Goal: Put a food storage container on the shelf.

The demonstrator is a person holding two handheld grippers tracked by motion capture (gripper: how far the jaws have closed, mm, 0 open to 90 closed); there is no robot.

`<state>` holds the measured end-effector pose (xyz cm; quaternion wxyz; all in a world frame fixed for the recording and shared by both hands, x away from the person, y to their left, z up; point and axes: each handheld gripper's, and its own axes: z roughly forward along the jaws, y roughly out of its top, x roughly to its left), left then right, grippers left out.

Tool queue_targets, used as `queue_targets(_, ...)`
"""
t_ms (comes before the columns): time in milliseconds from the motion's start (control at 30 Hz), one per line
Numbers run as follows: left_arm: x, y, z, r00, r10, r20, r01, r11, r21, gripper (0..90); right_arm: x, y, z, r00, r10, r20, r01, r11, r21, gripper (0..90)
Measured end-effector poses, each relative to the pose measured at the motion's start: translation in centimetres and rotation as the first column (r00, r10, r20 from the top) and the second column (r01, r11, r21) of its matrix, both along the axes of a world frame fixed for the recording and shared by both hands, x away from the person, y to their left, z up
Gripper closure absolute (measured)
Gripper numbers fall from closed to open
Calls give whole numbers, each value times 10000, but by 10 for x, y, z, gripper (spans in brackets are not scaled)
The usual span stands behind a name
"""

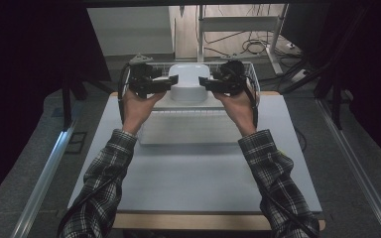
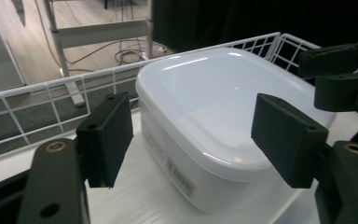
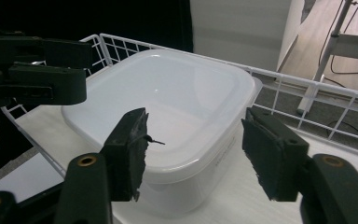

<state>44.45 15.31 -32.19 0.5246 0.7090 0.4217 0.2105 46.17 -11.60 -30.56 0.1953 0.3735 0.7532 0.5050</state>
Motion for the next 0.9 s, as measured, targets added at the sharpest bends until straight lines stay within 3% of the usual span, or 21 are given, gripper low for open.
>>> queue_targets(233,-13,2,-1,9980,-631,-56,630,9980,-52,186,-13,-6,-1,9983,588,15,-589,9977,325,271)
queue_targets(333,-21,3,-4,9955,-945,-25,945,9955,-5,157,-19,-8,-4,9966,823,11,-823,9964,221,229)
queue_targets(567,-43,4,-13,9847,-1739,-119,1740,9847,79,79,-33,-16,-13,9918,1276,24,-1276,9917,146,153)
queue_targets(700,-52,2,-16,9827,-1853,-33,1853,9823,259,48,-40,-19,-16,9901,1402,23,-1403,9900,122,133)
queue_targets(900,-73,-1,-25,9830,-1835,103,1820,9796,847,23,-57,-26,-25,9860,1665,94,-1664,9860,-52,91)
